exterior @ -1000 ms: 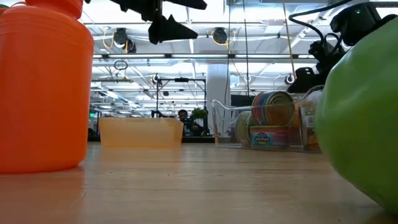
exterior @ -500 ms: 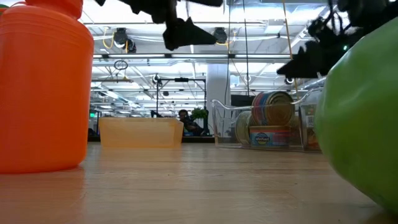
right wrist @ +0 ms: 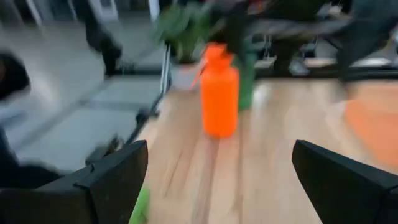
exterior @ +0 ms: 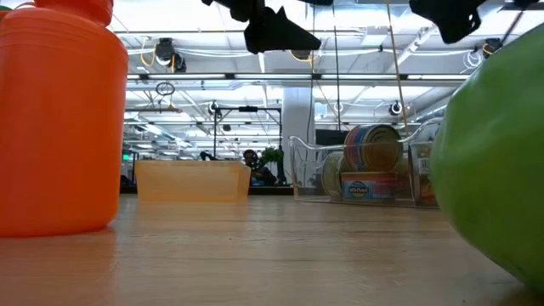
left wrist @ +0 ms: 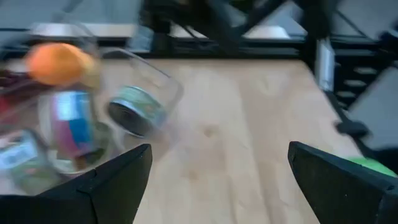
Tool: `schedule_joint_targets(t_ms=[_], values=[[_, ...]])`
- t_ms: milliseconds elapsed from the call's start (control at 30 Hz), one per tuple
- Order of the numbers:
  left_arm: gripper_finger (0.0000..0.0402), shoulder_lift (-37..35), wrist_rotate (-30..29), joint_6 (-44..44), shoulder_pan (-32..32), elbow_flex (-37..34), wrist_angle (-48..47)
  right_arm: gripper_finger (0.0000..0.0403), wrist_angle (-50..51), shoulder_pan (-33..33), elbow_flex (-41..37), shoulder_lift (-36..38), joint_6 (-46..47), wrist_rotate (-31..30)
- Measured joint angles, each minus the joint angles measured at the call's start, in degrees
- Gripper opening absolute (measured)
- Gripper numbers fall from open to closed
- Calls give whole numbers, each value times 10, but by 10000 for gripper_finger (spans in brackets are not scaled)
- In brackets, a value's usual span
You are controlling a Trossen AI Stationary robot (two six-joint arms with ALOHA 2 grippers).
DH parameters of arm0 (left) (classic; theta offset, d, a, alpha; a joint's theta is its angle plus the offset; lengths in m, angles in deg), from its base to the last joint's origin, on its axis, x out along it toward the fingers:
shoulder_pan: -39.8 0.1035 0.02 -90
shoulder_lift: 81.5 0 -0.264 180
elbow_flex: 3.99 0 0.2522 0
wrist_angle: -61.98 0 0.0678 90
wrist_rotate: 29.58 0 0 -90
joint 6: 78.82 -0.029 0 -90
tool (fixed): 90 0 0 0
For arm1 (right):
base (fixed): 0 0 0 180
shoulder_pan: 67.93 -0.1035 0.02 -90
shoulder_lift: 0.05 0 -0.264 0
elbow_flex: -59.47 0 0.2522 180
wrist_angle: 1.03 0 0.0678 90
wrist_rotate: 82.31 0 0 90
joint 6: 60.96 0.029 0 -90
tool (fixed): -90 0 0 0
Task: Pick & Place Food Item
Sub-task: Put the green apple into the right transparent bin
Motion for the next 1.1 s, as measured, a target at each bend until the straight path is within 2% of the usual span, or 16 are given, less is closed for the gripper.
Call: schedule_joint_targets(t_ms=[100,233,467,600,867,1100], values=[[390,-5,-38,14,0,0,3,379,5,-42,61,-109,-7,-18],[390,-25,-58,18,1,0,12,379,75,-66,155,-235,-1,-16],[390,-46,-63,44,-1,0,12,379,167,-83,278,-385,47,-1],[390,-47,-63,69,-2,0,6,380,171,-92,319,-427,43,0],[390,-47,-63,96,-6,0,-24,380,193,-72,348,-480,41,103],[390,-47,-63,96,-6,0,-24,379,188,-42,349,-498,41,99]])
